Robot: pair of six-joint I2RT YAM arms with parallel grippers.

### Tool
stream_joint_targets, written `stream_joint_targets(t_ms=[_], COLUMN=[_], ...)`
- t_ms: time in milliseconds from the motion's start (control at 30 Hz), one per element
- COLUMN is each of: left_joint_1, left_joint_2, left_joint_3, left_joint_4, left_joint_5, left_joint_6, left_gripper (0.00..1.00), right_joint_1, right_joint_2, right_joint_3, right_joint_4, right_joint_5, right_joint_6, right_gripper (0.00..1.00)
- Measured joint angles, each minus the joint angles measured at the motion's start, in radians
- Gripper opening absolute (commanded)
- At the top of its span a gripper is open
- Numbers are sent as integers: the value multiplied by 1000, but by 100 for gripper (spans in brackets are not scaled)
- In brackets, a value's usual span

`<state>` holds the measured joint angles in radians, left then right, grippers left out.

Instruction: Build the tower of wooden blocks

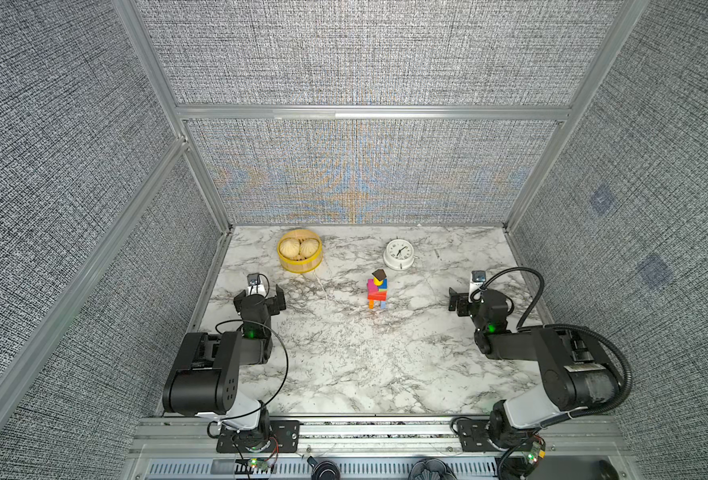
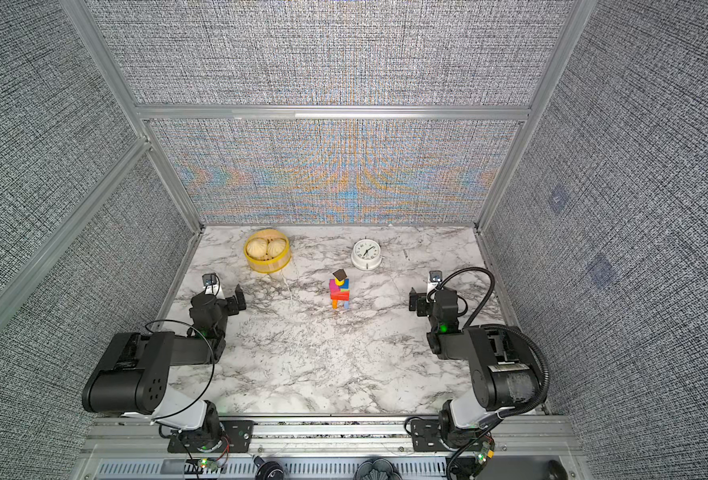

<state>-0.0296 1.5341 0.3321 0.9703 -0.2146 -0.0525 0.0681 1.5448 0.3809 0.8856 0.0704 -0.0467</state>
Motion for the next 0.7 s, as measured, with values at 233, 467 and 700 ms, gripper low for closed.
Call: stream_joint_targets(t_ms=[233, 467, 700], left_joint_1=[0, 0, 0], left_joint_2=[1, 1, 1], left_joint_3=[2, 2, 2], left_joint_4=[0, 0, 0], left_joint_5=[0, 0, 0], left_joint_6=[0, 0, 0], left_gripper=[99, 99, 99], right_joint_1=[2, -1, -1], right_joint_2=[3, 3, 3], right_joint_3=[3, 5, 5], right_joint_4=[-13, -18, -21], right_joint_5=[0, -4, -8], right_joint_6=[0, 0, 0], right_gripper=[99, 99, 99])
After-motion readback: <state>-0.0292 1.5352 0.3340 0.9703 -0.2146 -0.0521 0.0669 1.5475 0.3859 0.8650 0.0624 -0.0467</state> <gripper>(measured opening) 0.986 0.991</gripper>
